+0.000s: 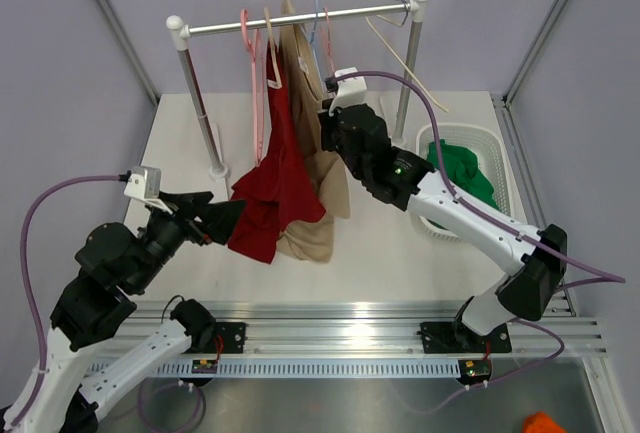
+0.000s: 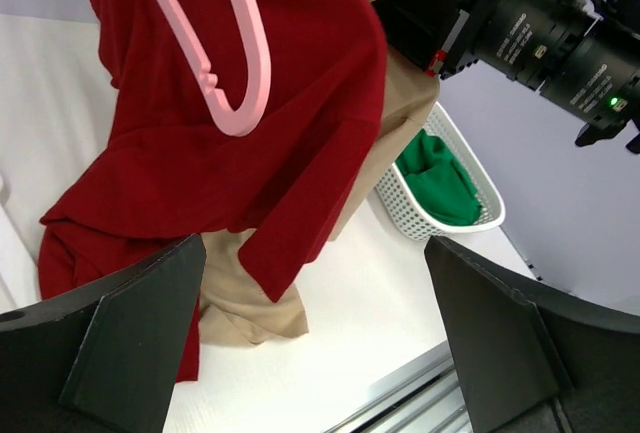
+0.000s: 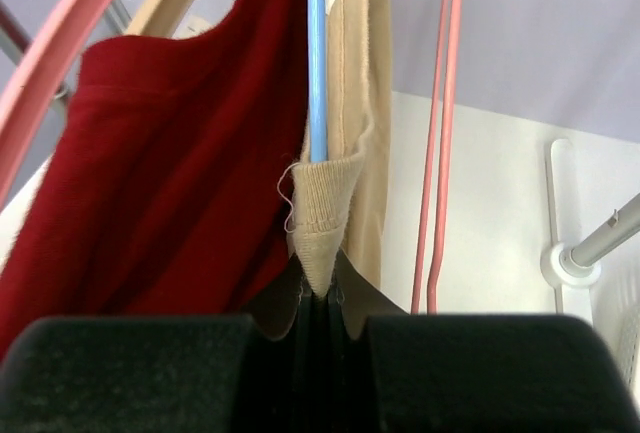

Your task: Remove the t-shirt from the hanger

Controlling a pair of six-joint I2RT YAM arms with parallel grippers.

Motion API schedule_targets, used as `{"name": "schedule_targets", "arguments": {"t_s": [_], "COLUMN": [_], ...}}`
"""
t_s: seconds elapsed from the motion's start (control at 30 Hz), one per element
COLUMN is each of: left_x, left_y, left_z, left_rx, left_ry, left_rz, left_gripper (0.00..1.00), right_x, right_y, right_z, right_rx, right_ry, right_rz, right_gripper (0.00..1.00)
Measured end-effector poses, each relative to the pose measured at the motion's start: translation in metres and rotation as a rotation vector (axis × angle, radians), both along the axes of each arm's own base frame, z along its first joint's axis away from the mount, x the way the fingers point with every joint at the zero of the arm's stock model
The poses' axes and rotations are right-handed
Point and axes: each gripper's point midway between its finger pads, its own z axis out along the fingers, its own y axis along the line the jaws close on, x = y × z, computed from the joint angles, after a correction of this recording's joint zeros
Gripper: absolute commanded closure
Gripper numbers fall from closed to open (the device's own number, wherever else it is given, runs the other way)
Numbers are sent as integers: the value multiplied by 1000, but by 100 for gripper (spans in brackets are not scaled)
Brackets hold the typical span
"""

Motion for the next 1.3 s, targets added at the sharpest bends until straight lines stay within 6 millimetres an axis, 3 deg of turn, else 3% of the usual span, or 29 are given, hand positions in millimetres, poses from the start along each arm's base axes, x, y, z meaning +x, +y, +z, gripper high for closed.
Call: {"name": "schedule_targets", "arguments": {"t_s": [0.17, 0.33, 0.5, 0.77, 1.07, 1.3], "left_x": [0, 5, 18, 52, 53, 68], "left_y": [-13, -32, -56, -110, -183, -216], "left_z": [24, 52, 63, 60, 55, 37], "left_rx": [-50, -106, -126, -149, -116, -56], "left_ry": [3, -8, 28, 137, 194, 207], "left_rz": [-47, -105, -160, -235, -349, -302], "left_gripper": [1, 1, 2, 16, 28, 38], "right_x": [-10, -26, -57, -98, -142, -164], "right_y": [-3, -2, 7, -14, -39, -58], "right_z": [-2, -26, -49, -65, -69, -63], "right_rx": [24, -7, -46, -65, -43, -16], "right_ry": [-1, 35, 65, 84, 95, 92], "right_rz": [35, 56, 101, 102, 115, 116], "right_gripper": [100, 100, 100, 100, 100, 100]}}
